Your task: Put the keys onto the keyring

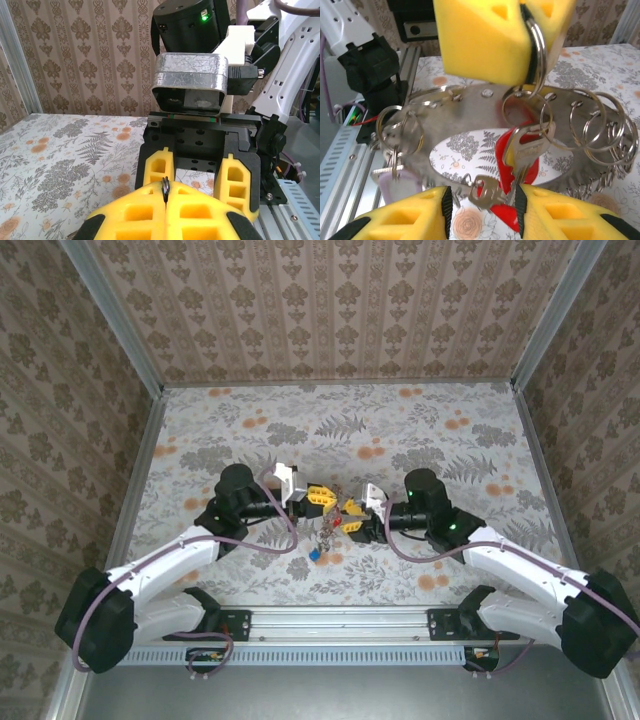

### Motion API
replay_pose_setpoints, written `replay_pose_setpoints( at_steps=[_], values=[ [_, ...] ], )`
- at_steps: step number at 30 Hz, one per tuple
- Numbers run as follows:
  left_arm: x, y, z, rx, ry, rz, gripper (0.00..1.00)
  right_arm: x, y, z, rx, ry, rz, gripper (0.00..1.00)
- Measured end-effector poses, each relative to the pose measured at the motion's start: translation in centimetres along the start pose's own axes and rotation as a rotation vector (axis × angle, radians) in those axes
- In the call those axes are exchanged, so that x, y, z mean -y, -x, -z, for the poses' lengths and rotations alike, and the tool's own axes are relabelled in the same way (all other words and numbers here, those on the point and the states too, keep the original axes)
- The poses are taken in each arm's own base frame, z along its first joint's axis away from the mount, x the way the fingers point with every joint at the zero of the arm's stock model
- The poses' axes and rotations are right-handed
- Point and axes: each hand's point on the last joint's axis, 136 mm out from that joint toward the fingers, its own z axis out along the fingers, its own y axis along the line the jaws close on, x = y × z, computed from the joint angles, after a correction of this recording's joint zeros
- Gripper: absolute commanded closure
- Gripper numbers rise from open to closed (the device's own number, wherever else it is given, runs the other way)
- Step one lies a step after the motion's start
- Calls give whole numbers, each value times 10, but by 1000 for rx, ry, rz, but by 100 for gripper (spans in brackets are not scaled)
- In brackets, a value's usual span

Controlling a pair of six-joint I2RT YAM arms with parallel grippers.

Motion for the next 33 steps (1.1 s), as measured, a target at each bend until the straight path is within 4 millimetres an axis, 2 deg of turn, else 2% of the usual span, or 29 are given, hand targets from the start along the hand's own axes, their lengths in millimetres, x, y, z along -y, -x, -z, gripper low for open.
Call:
replay_pose_setpoints(
  at_steps=[5, 13, 19, 25, 33],
  values=[
    [0, 2, 0, 8, 1, -3, 100, 1, 9, -7, 42, -41, 15, 56],
    [0, 5, 0, 17, 1, -2, 100, 19, 3, -5, 31, -159, 13, 57],
    [-1, 5, -1, 19, 1, 2, 100, 20, 8, -2, 70, -182, 37, 59],
    [-1, 5, -1, 22, 1, 2, 100, 20, 12, -2, 96, -197, 51, 67],
    [-1, 6, -1, 24, 2, 0, 100, 26, 17, 0, 115, -244, 70, 87]
  ],
)
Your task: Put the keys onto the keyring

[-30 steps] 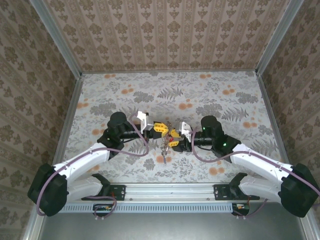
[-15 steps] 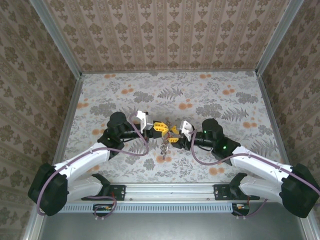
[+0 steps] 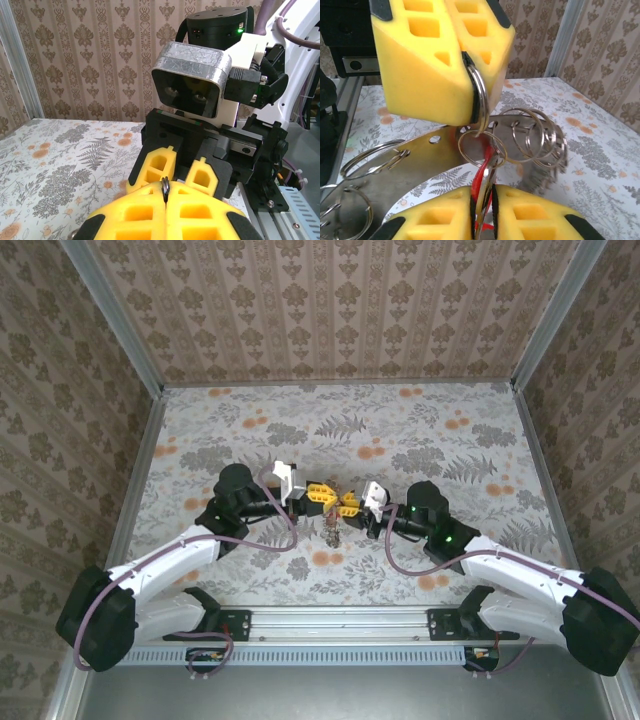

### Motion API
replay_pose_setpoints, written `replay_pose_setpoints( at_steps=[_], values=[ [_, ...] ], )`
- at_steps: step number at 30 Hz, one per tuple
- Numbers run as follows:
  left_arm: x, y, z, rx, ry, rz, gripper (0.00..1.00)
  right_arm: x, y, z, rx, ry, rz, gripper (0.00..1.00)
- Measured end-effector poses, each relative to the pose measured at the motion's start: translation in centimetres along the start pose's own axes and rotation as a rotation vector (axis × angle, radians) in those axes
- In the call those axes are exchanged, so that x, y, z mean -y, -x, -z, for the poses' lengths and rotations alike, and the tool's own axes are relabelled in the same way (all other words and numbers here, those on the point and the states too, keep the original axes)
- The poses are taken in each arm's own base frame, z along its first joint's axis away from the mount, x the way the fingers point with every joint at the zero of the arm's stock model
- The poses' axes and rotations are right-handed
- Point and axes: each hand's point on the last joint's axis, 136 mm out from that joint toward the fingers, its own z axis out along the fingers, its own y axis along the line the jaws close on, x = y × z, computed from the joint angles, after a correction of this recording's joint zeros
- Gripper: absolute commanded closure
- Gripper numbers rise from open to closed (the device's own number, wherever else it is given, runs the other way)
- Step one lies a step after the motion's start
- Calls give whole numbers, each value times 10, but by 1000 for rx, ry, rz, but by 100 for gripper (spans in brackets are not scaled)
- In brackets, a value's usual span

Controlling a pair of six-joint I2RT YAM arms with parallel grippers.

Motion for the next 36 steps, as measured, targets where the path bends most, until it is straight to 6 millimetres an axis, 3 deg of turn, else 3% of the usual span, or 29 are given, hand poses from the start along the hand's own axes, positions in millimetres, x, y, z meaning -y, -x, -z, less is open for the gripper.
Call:
replay_pose_setpoints(
  at_steps=[12, 19, 25, 36],
  values=[
    [-2, -4, 1, -13, 9, 11, 100, -1, 3, 13, -19, -19, 35, 100],
    [-4, -16, 4, -50, 28, 25, 100, -4, -4, 18, -78, -3, 71, 100],
    [-2, -34, 6, -116, 24, 46, 100, -2, 7, 20, -117, 11, 124, 100],
    [-1, -37, 6, -131, 16, 35, 100, -1, 10, 20, -244, 70, 233, 100]
  ],
)
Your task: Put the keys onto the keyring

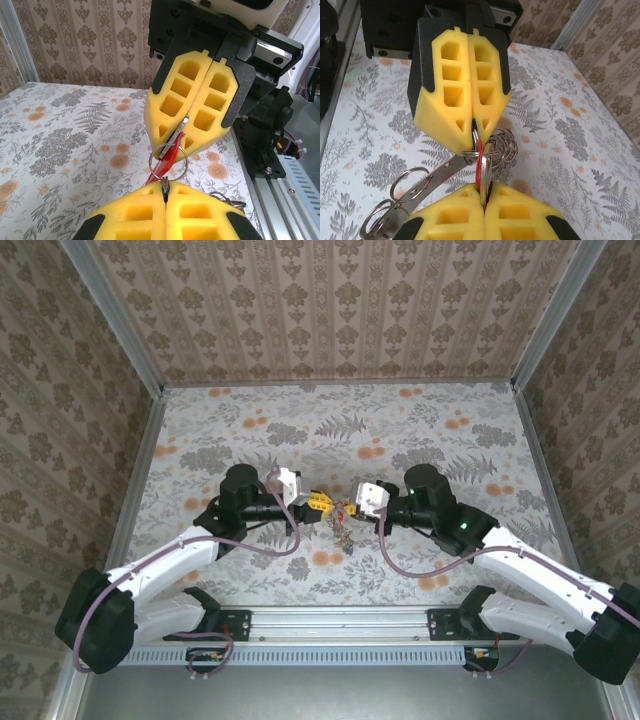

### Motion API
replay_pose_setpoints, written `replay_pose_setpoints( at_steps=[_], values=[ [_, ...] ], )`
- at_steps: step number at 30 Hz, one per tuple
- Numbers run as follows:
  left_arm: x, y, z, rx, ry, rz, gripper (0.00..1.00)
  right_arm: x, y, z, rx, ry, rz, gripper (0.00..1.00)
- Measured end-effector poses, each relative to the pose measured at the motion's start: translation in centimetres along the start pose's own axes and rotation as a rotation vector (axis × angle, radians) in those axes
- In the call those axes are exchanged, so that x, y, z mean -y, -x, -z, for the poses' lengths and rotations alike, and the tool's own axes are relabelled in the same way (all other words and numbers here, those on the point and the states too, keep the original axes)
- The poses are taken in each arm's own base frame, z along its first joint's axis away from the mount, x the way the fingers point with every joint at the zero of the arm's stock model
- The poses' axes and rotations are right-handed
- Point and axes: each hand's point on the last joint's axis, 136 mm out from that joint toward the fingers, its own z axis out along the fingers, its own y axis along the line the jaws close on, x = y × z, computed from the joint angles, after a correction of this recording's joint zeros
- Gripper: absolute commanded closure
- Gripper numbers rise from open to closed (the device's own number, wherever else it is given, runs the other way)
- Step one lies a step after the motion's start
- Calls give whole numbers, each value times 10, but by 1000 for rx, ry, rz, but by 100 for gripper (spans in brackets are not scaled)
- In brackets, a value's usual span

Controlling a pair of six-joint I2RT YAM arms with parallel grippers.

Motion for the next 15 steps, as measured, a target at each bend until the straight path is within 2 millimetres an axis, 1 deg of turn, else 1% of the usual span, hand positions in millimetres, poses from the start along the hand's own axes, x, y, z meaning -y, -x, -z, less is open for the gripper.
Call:
replay_pose_setpoints(
  at_steps=[7, 8, 11, 13, 15],
  values=[
    [2, -3, 0, -13, -9, -1, 100, 2, -1, 3, -93, 43, 99, 100],
    [2, -4, 0, -16, -9, -2, 98, 3, -1, 4, -104, 48, 112, 100],
    [0, -2, 0, -19, -3, -12, 83, 5, -1, 6, -142, 59, 154, 100],
    [-2, -3, 0, -24, 10, -15, 75, 8, 1, 8, -164, 63, 184, 100],
    [-4, -6, 0, -36, 22, -9, 69, 12, 3, 11, -186, 63, 212, 100]
  ],
)
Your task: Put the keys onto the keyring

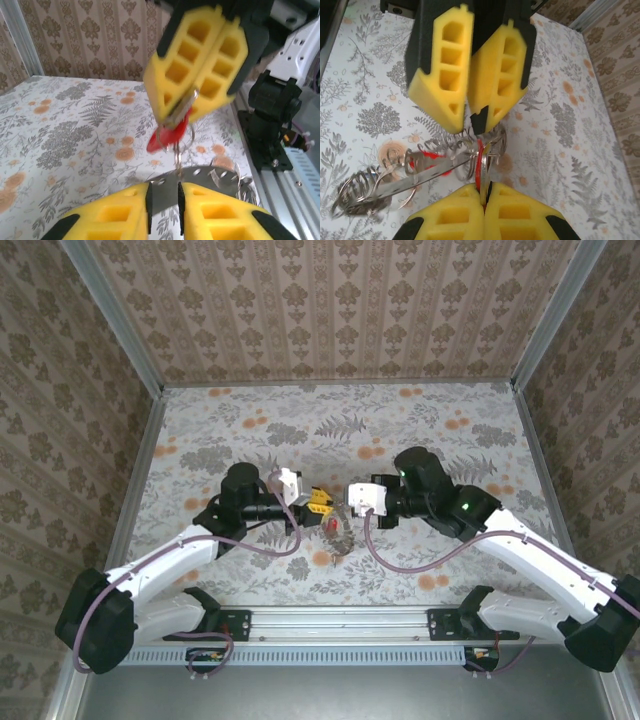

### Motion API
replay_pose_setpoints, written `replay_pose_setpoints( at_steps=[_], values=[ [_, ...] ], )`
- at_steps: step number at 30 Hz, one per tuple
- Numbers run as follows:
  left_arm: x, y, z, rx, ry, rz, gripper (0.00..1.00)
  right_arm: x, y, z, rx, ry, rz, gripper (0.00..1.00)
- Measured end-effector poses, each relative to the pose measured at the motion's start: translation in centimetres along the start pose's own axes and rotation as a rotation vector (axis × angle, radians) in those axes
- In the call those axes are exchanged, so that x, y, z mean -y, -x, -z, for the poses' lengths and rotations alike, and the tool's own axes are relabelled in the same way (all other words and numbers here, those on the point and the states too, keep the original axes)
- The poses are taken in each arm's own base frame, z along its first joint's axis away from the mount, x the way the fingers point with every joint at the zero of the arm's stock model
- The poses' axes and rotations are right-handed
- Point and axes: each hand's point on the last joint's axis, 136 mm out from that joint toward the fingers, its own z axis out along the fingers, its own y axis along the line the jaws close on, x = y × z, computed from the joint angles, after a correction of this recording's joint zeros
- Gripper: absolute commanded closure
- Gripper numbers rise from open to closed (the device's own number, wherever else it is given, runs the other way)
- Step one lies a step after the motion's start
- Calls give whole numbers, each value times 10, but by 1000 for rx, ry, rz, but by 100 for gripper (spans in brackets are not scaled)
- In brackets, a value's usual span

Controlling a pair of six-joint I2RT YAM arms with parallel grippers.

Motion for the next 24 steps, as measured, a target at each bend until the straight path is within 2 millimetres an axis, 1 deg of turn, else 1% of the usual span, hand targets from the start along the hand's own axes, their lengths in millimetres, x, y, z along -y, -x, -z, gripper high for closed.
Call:
replay_pose_setpoints(
  at_steps=[4, 7, 11, 15, 16, 19, 22, 24],
  values=[
    [-2, -4, 0, -16, 18, 8, 62, 9, 0, 6, -56, -6, 61, 100],
    [-6, 0, 4, -12, 52, -6, 56, 15, -4, 9, -112, -1, 103, 100],
    [-17, 8, 18, 3, 154, -29, 45, 25, -15, 12, -214, -13, 177, 100],
    [-32, 10, 35, -4, 274, -14, 38, 36, -30, 15, -328, -27, 259, 100],
    [-36, 9, 39, -9, 305, -2, 35, 39, -33, 16, -353, -30, 278, 100],
    [-48, 3, 52, -33, 391, 45, 33, 46, -39, 21, -415, -43, 343, 100],
    [-61, -8, 65, -66, 476, 106, 31, 52, -43, 25, -464, -56, 422, 100],
    [-71, -17, 74, -87, 539, 154, 28, 56, -48, 27, -504, -59, 484, 100]
  ],
)
